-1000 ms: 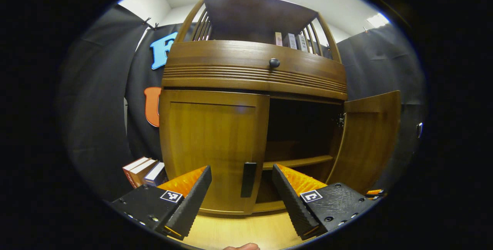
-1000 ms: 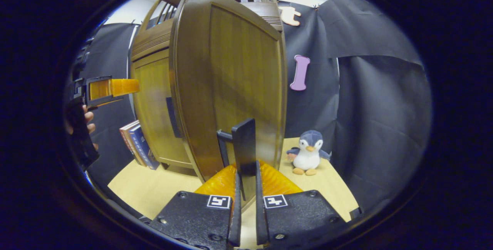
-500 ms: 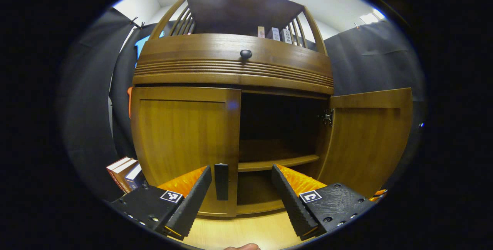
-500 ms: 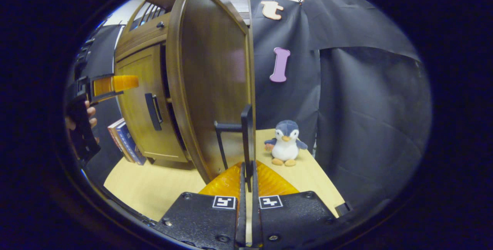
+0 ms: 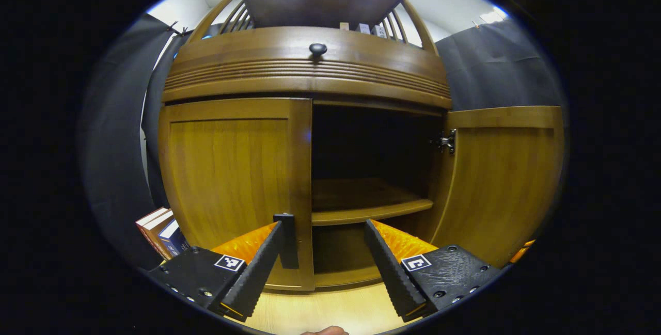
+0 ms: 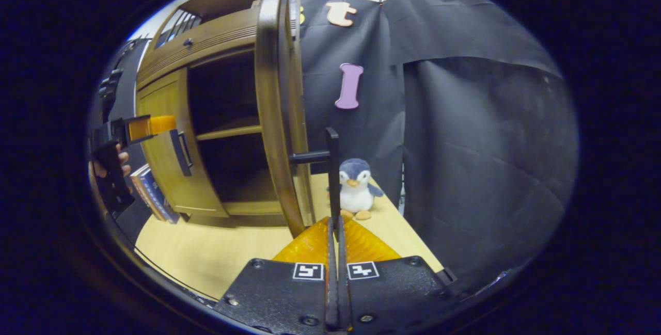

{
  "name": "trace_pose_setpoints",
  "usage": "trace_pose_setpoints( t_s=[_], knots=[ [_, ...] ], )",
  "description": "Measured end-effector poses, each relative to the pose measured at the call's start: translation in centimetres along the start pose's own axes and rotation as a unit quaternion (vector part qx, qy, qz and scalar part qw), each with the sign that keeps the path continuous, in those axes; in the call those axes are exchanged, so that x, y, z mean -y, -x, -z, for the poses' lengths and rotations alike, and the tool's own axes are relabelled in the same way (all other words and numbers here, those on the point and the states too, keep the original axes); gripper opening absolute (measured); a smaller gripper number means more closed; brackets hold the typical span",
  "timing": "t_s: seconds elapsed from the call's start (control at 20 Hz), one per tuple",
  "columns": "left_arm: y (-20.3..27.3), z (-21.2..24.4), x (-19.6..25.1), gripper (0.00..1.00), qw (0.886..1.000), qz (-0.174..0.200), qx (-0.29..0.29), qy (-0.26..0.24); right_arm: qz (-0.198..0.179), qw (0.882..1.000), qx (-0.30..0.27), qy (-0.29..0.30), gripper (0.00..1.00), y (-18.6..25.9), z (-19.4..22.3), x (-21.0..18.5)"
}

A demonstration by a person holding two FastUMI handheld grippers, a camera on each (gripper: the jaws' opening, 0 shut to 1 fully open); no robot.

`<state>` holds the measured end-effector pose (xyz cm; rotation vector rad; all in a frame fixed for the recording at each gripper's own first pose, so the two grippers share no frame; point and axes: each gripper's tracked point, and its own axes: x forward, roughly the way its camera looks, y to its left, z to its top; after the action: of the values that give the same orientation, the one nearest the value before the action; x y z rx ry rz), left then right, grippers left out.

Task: Open the right door of the double-door shoe cabinet with the right hand, and open the left door with the left hand.

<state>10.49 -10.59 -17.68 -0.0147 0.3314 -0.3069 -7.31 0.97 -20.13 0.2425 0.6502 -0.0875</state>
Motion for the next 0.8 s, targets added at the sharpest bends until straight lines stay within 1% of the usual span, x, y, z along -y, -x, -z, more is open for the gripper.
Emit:
trace_pose_setpoints(
  t_s=[0.1,0.2,0.4,0.5,0.6,0.65,0.7,0.75,0.8],
  knots=[
    [-1.5,0.4,-1.1,0.94,1.0,-0.014,-0.007,-0.001,0.002,1.0,0.005,-0.015,0.04,0.5,-0.4,1.1],
    [-3.0,1.5,-2.4,0.94,0.999,-0.028,-0.02,-0.004,-0.001,1.0,0.011,-0.023,0.04,1.2,-0.6,1.2],
    [-5.0,3.1,-4.4,0.95,0.998,-0.057,-0.039,-0.009,0.005,1.0,0.027,-0.014,0.04,2.4,-1.0,1.3],
    [-5.8,3.5,-5.2,0.94,0.997,-0.062,-0.037,-0.01,0.002,1.0,0.026,-0.013,0.04,3.1,-1.3,0.9],
    [-6.5,4.4,-5.7,0.94,0.997,-0.063,-0.05,-0.008,0.001,0.999,0.031,-0.017,0.06,3.8,-2.1,0.7],
    [-6.7,4.6,-5.9,0.94,0.997,-0.062,-0.052,-0.007,0.002,0.999,0.036,-0.019,0.11,4.0,-2.5,0.6],
    [-7.2,4.9,-5.9,0.83,0.997,-0.055,-0.054,-0.008,0.001,0.999,0.04,-0.02,0.16,4.3,-2.9,0.5],
    [-7.5,5.5,-6.2,0.82,0.997,-0.056,-0.058,-0.01,0.001,0.999,0.043,-0.02,0.27,4.5,-3.2,0.4],
    [-7.8,5.8,-6.4,0.72,0.997,-0.054,-0.059,-0.014,-0.001,0.999,0.044,-0.019,0.31,4.6,-3.2,0.3]
  ],
)
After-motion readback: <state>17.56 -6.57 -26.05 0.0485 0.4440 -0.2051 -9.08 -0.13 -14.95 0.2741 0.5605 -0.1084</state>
